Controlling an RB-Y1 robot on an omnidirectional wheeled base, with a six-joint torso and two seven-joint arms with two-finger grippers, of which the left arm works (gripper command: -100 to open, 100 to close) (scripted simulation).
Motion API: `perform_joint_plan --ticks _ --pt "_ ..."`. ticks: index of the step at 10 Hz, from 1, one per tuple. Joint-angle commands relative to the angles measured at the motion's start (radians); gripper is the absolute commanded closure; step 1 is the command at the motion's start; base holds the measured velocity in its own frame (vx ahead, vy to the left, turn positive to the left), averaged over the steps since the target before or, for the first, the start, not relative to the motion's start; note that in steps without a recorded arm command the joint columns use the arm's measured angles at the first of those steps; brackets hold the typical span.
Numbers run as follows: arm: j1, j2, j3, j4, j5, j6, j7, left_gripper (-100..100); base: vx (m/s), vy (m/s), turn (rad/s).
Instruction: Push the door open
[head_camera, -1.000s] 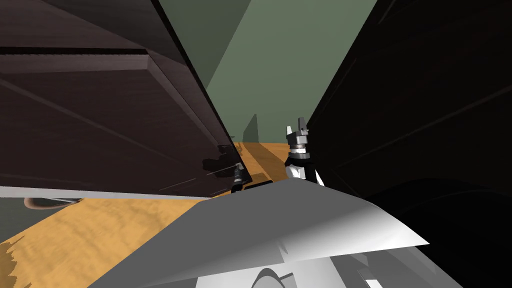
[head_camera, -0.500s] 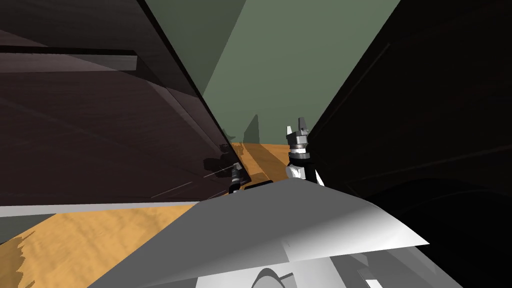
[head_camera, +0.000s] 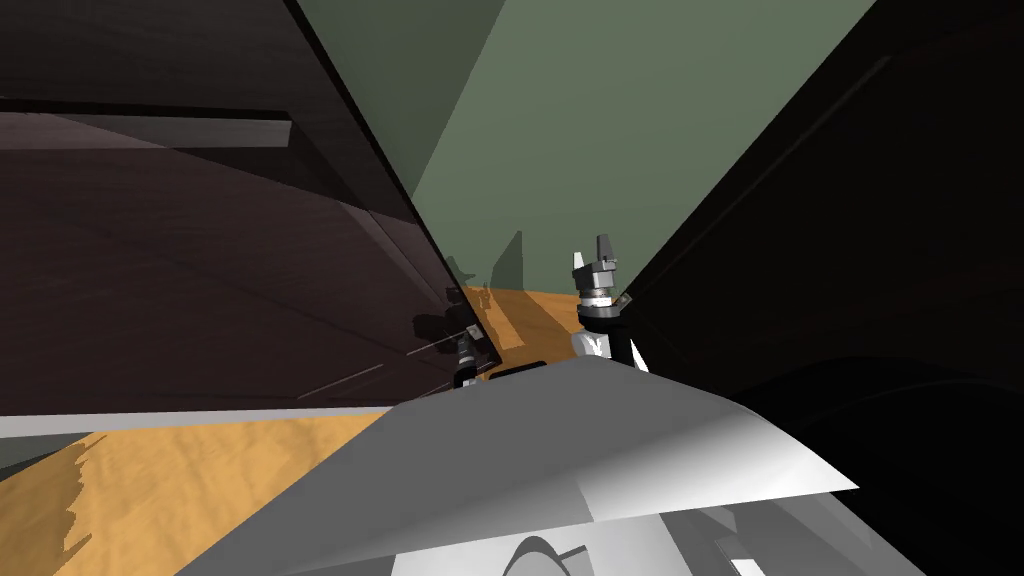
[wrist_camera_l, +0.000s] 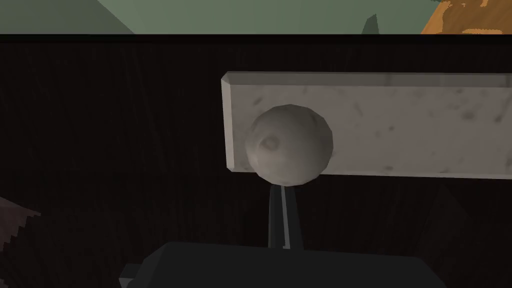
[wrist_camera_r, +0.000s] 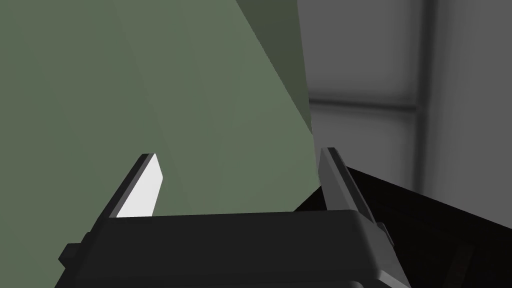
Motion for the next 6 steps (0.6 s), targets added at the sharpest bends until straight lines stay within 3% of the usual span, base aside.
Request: perform_joint_plan --ticks 1,4,6 --pt "0.007 0.0 -0.004 -0.013 0.005 0.003 -0.007 -100 -0.081 -0.087 0.067" --pt "0.016 -0.009 -0.009 -0.029 0.011 0.007 -0.016 -100 -0.2 -0.089 0.031" --pt "0.025 -0.029 -0.015 -0.047 0.017 0.011 -0.026 -100 -0.28 -0.093 0.047"
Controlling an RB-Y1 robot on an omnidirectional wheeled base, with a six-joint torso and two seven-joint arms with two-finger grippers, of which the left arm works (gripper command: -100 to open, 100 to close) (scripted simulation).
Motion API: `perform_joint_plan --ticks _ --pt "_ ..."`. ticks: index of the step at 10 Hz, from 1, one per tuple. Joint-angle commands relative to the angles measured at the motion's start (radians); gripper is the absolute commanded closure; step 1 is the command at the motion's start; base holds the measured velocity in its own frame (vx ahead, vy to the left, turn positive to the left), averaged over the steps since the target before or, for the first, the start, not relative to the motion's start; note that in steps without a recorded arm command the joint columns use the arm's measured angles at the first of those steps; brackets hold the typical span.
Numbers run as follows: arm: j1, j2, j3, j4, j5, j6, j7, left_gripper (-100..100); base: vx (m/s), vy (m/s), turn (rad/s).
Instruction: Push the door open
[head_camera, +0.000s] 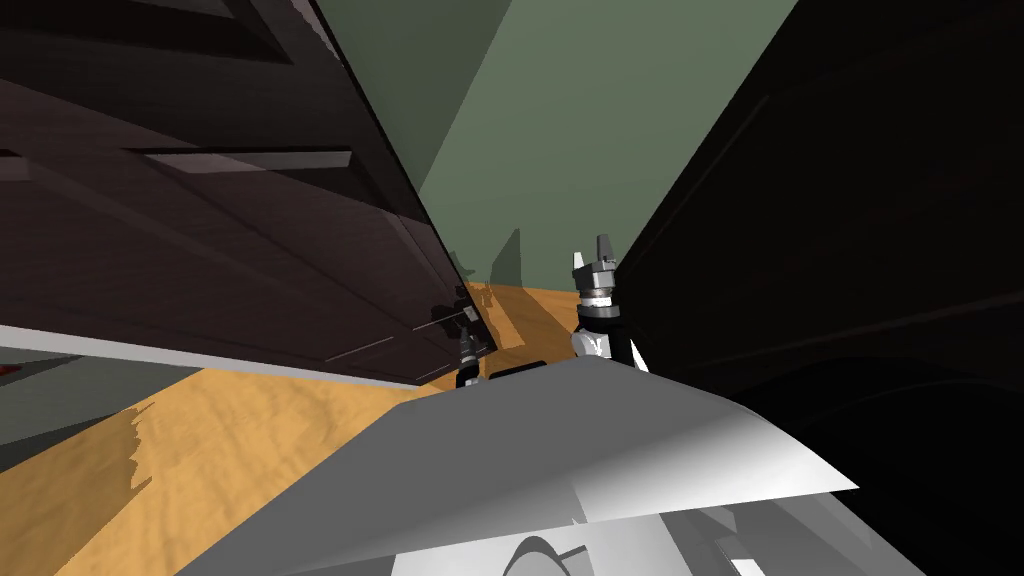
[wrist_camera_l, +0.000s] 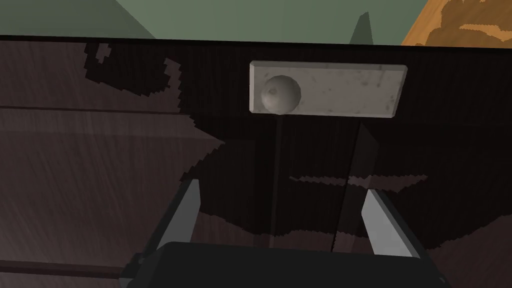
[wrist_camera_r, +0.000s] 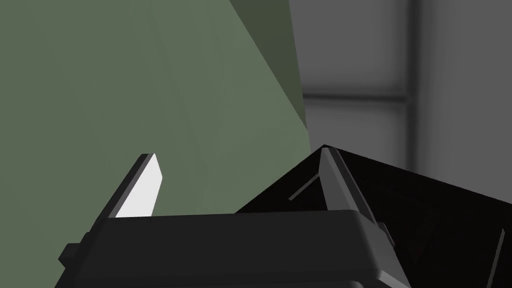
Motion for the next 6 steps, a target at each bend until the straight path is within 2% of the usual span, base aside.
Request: perform_joint_plan --ticks 1,3,6 --pt "0.0 0.0 0.0 0.0 0.0 0.0 0.0 -100 -0.134 -0.033 0.007" --pt "-0.007 0.01 0.007 0.011 -0.003 -0.006 0.005 -100 0.139 0.005 -0.025" --pt "-0.019 0.013 0.019 0.029 -0.007 -0.015 0.014 -100 0.23 0.03 -0.023"
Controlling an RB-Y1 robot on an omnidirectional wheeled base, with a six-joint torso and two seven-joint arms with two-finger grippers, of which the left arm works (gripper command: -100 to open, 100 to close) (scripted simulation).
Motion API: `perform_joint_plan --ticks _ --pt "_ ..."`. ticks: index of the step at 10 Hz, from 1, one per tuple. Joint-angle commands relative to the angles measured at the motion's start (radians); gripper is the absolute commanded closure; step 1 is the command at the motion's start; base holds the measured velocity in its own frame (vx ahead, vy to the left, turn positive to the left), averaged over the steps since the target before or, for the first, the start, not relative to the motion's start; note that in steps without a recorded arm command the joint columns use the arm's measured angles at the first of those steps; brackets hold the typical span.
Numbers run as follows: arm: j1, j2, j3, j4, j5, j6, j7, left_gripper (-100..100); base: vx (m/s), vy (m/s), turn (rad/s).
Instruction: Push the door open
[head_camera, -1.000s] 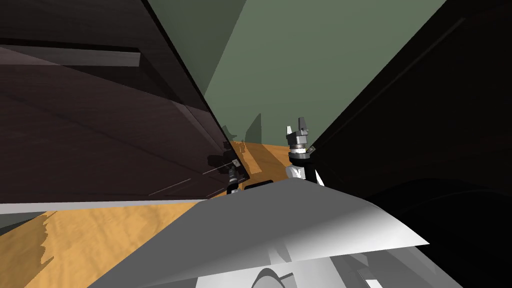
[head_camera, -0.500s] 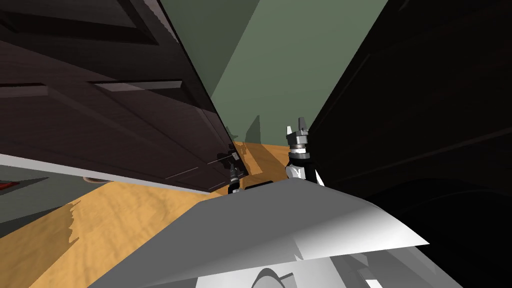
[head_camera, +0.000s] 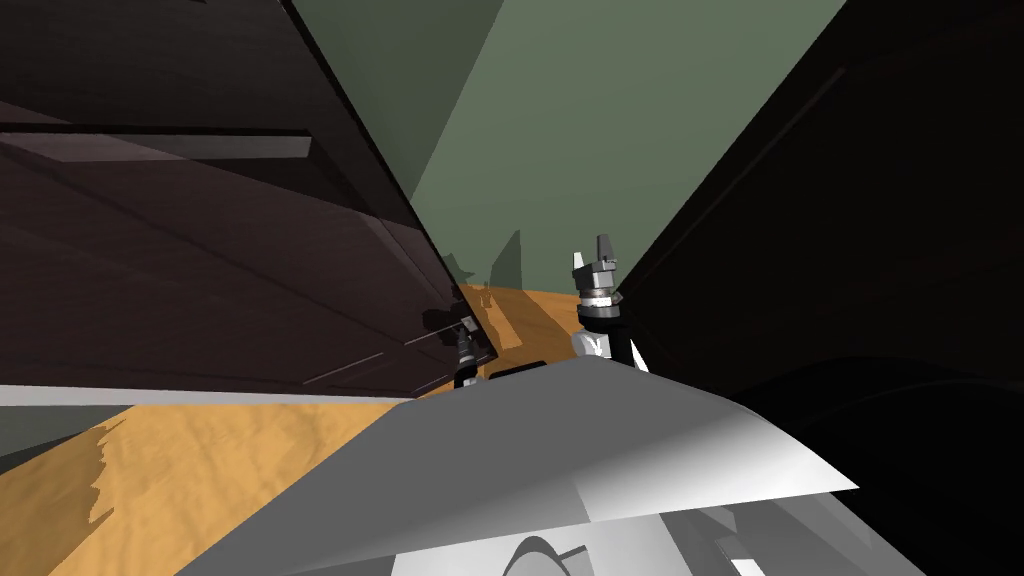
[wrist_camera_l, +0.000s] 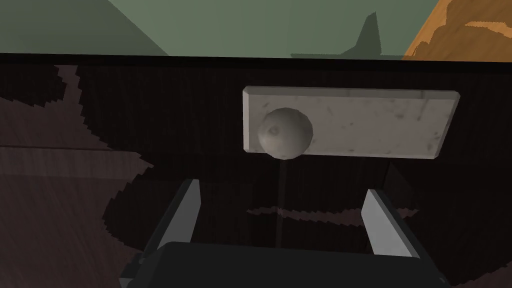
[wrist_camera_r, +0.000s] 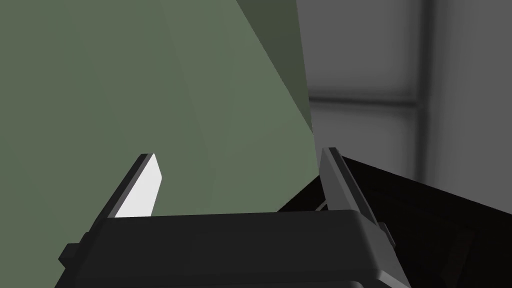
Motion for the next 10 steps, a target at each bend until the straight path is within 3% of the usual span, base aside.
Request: perform_joint_plan --ticks 1,4,5,10 --pt "-0.007 -0.001 0.006 0.009 -0.002 -0.005 0.005 -100 0.254 0.021 -0.03" --pt "-0.011 -0.007 0.011 0.018 -0.004 -0.01 0.01 -100 0.183 0.028 -0.012" --pt "-0.011 -0.007 0.011 0.018 -0.004 -0.01 0.01 100 -0.017 -0.006 -0.003" --pt "-0.011 -0.007 0.011 0.018 -0.004 -0.01 0.01 100 -0.015 -0.003 -0.001"
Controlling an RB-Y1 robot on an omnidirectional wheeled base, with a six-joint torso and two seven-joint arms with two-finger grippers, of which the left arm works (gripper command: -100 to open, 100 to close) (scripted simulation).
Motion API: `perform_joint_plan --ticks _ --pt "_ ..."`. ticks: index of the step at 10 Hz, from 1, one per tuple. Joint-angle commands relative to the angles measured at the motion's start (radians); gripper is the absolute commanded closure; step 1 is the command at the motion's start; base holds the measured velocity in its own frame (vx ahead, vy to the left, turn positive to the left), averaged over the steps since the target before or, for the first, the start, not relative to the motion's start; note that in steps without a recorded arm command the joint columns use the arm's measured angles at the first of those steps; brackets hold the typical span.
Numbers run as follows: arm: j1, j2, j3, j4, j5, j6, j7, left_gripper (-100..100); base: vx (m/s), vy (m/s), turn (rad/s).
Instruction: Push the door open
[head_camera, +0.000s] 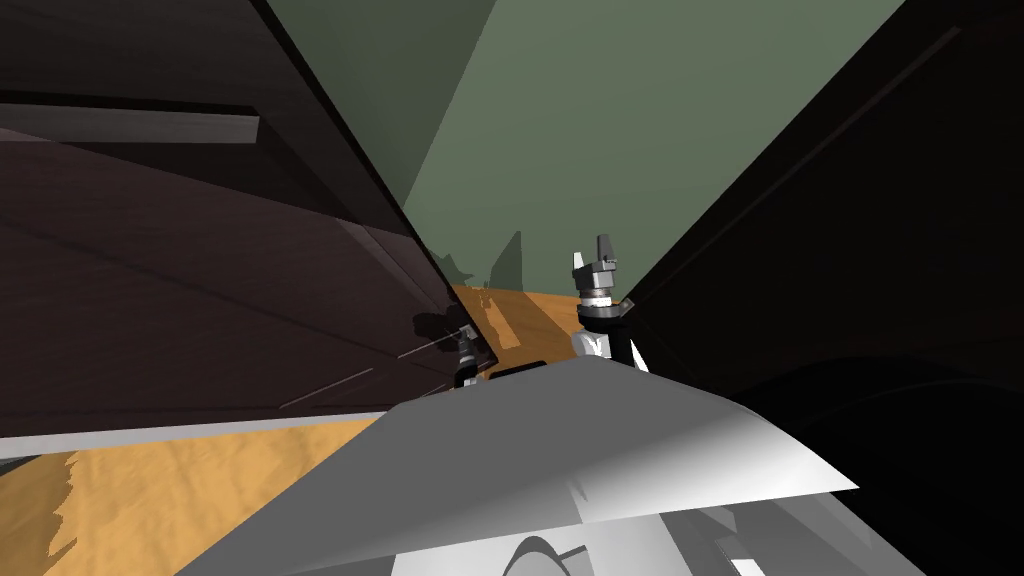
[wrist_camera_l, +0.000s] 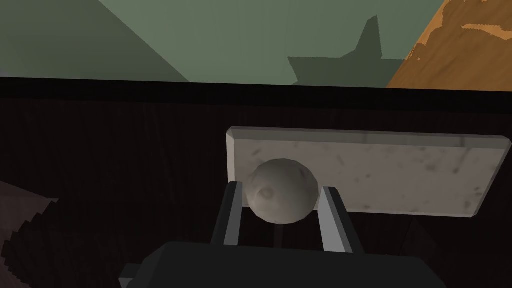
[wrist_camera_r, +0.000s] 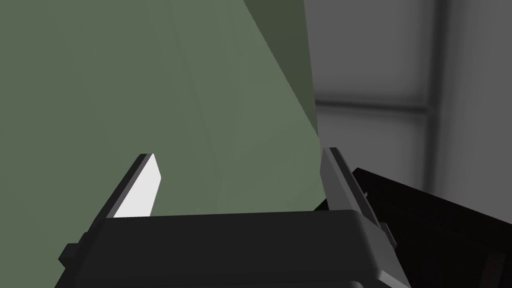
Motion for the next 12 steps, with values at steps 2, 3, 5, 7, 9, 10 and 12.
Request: perform_joint_plan --ticks 2,3,5,7,9,10,12 --pt "-0.002 0.008 0.023 -0.002 0.016 0.001 -0.009 100 0.138 -0.049 0.057" --pt "-0.003 0.01 0.033 -0.002 0.023 0.002 -0.013 100 0.196 -0.051 0.061" --pt "-0.005 0.012 0.056 -0.004 0.039 0.003 -0.022 100 0.231 -0.016 0.064" --pt "-0.007 0.01 0.08 -0.005 0.055 0.004 -0.031 100 0.21 -0.039 0.056" --pt "-0.009 0.002 0.109 -0.007 0.075 0.006 -0.042 100 0.207 -0.06 0.105" --pt "-0.01 -0.002 0.118 -0.008 0.081 0.007 -0.046 100 0.223 -0.047 0.072" --pt "-0.009 -0.009 0.121 -0.003 0.084 0.01 -0.05 100 0.155 -0.019 0.042"
